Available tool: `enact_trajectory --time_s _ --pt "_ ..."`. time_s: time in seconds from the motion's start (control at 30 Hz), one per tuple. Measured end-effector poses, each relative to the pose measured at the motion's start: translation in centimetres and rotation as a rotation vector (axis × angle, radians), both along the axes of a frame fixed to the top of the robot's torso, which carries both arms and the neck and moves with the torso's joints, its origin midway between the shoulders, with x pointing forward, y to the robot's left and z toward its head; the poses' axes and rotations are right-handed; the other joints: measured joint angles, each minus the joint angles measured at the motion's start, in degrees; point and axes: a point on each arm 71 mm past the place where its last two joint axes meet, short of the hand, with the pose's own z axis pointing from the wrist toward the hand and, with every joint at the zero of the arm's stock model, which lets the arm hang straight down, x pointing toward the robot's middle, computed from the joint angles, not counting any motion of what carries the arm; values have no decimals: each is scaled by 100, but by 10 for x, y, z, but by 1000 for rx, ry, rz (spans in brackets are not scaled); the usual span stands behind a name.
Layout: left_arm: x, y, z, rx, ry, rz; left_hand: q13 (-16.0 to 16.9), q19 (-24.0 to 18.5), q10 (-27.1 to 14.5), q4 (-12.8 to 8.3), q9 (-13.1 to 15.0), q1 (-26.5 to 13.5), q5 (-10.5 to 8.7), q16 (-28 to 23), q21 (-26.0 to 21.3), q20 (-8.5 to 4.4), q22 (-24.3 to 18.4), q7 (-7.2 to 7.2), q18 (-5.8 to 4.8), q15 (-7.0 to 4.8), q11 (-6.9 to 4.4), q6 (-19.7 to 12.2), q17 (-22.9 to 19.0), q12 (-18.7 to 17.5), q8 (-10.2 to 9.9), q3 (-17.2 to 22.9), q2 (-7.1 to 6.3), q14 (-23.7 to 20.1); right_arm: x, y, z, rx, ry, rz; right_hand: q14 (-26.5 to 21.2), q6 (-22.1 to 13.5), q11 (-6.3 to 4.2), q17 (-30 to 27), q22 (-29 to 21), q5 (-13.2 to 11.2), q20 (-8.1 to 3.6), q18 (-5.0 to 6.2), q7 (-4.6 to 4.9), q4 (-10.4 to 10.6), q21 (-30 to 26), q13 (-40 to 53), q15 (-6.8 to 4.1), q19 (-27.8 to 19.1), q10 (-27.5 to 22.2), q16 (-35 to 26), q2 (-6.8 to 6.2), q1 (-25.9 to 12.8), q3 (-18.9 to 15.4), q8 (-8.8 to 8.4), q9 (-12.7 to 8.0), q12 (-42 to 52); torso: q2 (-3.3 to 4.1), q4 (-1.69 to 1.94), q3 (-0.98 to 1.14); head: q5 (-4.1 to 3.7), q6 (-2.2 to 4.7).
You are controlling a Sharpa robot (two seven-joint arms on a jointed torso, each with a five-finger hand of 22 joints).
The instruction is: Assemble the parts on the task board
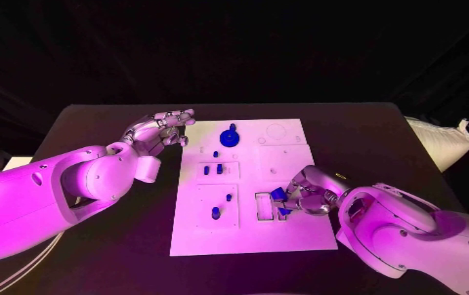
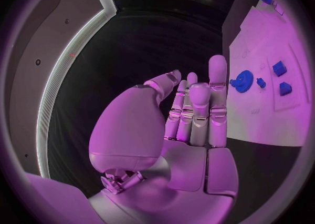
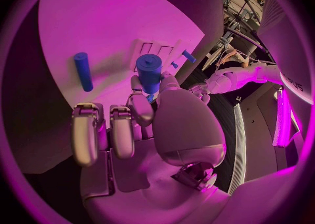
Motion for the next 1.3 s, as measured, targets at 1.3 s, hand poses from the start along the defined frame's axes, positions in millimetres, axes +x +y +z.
enact_trajectory --time_s 1.3 --pt "-1 0 0 -1 1 -3 -2 0 -21 0 0 0 0 0 0 0 1 0 -1 0 21 0 -10 23 0 0 0 0 7 26 -9 -67 -12 73 41 198 -174 -3 -3 -1766 -41 0 -156 20 -26 1289 -63 0 114 -3 -264 -1356 -608 -52 516 826 5 -6 3 60 36"
